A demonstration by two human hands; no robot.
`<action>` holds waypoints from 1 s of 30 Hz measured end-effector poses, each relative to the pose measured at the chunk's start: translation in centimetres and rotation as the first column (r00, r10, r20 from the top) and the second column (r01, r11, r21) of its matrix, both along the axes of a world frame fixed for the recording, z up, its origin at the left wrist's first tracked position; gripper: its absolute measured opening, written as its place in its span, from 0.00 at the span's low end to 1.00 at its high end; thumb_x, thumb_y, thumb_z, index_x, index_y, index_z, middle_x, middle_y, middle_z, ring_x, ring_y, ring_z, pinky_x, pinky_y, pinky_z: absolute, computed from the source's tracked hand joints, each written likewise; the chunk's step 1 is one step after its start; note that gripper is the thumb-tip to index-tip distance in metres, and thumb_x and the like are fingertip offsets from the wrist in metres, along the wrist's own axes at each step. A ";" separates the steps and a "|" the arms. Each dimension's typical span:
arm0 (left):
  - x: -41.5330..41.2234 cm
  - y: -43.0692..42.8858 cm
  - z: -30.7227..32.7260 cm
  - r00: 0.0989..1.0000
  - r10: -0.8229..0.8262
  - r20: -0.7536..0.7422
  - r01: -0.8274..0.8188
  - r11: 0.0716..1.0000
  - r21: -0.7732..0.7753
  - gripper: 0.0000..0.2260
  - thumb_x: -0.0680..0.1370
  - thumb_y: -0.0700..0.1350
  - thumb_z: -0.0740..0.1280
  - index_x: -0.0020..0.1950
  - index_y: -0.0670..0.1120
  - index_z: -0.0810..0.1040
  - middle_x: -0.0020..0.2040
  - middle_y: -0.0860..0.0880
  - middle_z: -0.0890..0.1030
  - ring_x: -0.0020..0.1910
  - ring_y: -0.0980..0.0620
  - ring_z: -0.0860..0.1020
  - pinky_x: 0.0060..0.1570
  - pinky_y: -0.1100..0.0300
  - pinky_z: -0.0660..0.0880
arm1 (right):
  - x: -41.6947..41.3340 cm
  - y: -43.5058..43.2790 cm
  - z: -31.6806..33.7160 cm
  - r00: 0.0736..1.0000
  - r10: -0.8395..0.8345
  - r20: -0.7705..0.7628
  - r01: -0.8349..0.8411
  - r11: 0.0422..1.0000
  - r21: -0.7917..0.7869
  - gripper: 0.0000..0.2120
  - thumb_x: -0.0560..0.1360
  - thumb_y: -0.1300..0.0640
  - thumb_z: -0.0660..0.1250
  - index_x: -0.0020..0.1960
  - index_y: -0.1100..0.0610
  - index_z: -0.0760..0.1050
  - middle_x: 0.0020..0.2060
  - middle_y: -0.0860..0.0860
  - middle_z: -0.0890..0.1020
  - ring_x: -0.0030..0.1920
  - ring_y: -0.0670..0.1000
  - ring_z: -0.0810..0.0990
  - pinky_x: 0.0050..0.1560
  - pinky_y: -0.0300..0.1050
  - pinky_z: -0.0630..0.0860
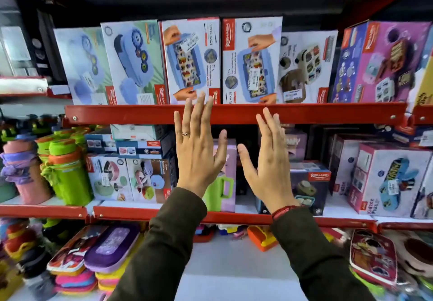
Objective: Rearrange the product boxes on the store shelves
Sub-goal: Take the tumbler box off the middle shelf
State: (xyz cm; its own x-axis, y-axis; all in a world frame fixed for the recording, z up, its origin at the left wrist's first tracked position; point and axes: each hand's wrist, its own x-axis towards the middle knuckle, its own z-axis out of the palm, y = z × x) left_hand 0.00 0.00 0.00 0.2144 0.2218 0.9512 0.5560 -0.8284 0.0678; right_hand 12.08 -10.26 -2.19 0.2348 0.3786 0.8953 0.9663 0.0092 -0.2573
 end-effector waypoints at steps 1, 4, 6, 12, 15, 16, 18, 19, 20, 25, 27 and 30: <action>-0.3 0.2 -0.5 0.999 -0.024 0.032 0.025 0.999 -0.042 0.30 0.84 0.51 0.60 0.83 0.43 0.55 0.84 0.45 0.56 0.84 0.44 0.53 0.82 0.38 0.51 | -0.3 0.3 -0.6 0.999 0.026 -0.044 -0.026 1.000 0.012 0.33 0.83 0.47 0.61 0.82 0.58 0.54 0.83 0.51 0.55 0.84 0.53 0.50 0.82 0.59 0.57; -1.0 1.1 -3.1 0.987 -0.099 0.123 0.119 0.979 -0.163 0.30 0.83 0.49 0.61 0.82 0.43 0.56 0.84 0.46 0.57 0.84 0.45 0.53 0.82 0.42 0.54 | -1.3 1.3 -3.0 0.974 0.098 -0.205 -0.103 0.995 -0.012 0.31 0.83 0.49 0.62 0.81 0.55 0.55 0.83 0.49 0.56 0.83 0.47 0.53 0.82 0.47 0.56; -1.3 1.4 -5.2 0.971 -0.150 0.184 0.193 0.951 -0.242 0.29 0.83 0.47 0.61 0.82 0.42 0.56 0.83 0.46 0.58 0.83 0.47 0.55 0.83 0.47 0.54 | -1.5 2.0 -4.8 0.938 0.139 -0.317 -0.158 0.987 -0.034 0.31 0.83 0.48 0.62 0.82 0.52 0.54 0.82 0.45 0.56 0.82 0.41 0.54 0.80 0.38 0.55; -1.5 3.0 -11.1 0.892 -0.291 0.346 0.452 0.622 -0.639 0.30 0.84 0.43 0.60 0.84 0.48 0.50 0.83 0.49 0.54 0.83 0.52 0.52 0.82 0.53 0.52 | -0.7 4.2 -8.5 0.759 0.141 -0.636 -0.284 0.950 -0.128 0.28 0.83 0.47 0.61 0.80 0.51 0.59 0.79 0.50 0.64 0.78 0.51 0.65 0.78 0.57 0.65; -1.3 4.3 -12.0 0.882 -0.323 0.343 0.468 0.509 -0.723 0.31 0.84 0.41 0.61 0.84 0.48 0.50 0.83 0.49 0.56 0.82 0.52 0.55 0.81 0.61 0.55 | 0.0 5.0 -9.3 0.693 0.106 -0.713 -0.323 0.930 -0.176 0.27 0.82 0.47 0.64 0.79 0.48 0.62 0.78 0.51 0.68 0.76 0.53 0.69 0.77 0.60 0.67; -1.3 4.6 -11.9 0.874 -0.341 0.345 0.478 0.482 -0.735 0.31 0.84 0.41 0.62 0.83 0.49 0.51 0.82 0.49 0.58 0.81 0.52 0.58 0.77 0.69 0.57 | 0.2 5.3 -9.5 0.681 0.103 -0.725 -0.338 0.923 -0.186 0.27 0.80 0.46 0.64 0.78 0.46 0.63 0.77 0.50 0.70 0.75 0.53 0.71 0.76 0.60 0.69; -1.2 5.4 -12.1 0.853 -0.385 0.353 0.509 0.458 -0.729 0.31 0.83 0.39 0.63 0.83 0.51 0.54 0.80 0.51 0.64 0.78 0.55 0.65 0.71 0.75 0.62 | 0.6 5.8 -10.0 0.666 0.125 -0.736 -0.375 0.908 -0.186 0.28 0.78 0.47 0.66 0.76 0.43 0.64 0.73 0.49 0.75 0.72 0.51 0.76 0.73 0.60 0.73; -1.3 5.7 -12.2 0.844 -0.400 0.358 0.522 0.453 -0.723 0.31 0.83 0.38 0.64 0.82 0.52 0.55 0.78 0.53 0.67 0.74 0.58 0.69 0.72 0.70 0.65 | 0.7 5.8 -10.1 0.658 0.146 -0.738 -0.393 0.903 -0.171 0.27 0.79 0.51 0.67 0.76 0.44 0.64 0.71 0.48 0.78 0.69 0.50 0.79 0.71 0.59 0.75; -1.4 5.9 -12.2 0.834 -0.408 0.372 0.537 0.438 -0.721 0.31 0.82 0.37 0.64 0.82 0.53 0.57 0.76 0.54 0.69 0.69 0.61 0.73 0.71 0.66 0.69 | 0.6 5.8 -10.1 0.649 0.170 -0.741 -0.404 0.903 -0.146 0.26 0.80 0.56 0.68 0.75 0.46 0.66 0.69 0.48 0.79 0.66 0.49 0.81 0.69 0.56 0.77; -2.2 6.2 -11.9 0.781 -0.426 0.456 0.613 0.385 -0.690 0.30 0.81 0.34 0.67 0.78 0.52 0.62 0.72 0.50 0.74 0.56 0.61 0.79 0.59 0.64 0.79 | 0.5 5.2 -9.9 0.611 0.250 -0.751 -0.408 0.913 -0.028 0.25 0.78 0.62 0.71 0.71 0.46 0.71 0.67 0.48 0.80 0.56 0.38 0.84 0.57 0.36 0.82; -2.4 6.0 -11.8 0.754 -0.441 0.487 0.648 0.378 -0.661 0.30 0.80 0.35 0.68 0.78 0.54 0.63 0.72 0.53 0.75 0.65 0.50 0.79 0.64 0.53 0.80 | 0.5 4.9 -9.8 0.591 0.283 -0.756 -0.407 0.913 0.024 0.25 0.78 0.62 0.72 0.72 0.49 0.71 0.67 0.48 0.81 0.60 0.43 0.84 0.60 0.41 0.82; -2.6 5.6 -11.3 0.735 -0.444 0.512 0.673 0.381 -0.634 0.30 0.80 0.36 0.69 0.78 0.55 0.64 0.71 0.55 0.76 0.65 0.48 0.80 0.63 0.56 0.80 | 0.6 4.7 -9.3 0.584 0.326 -0.743 -0.416 0.907 0.071 0.26 0.78 0.61 0.72 0.73 0.48 0.72 0.66 0.46 0.82 0.61 0.44 0.84 0.60 0.40 0.81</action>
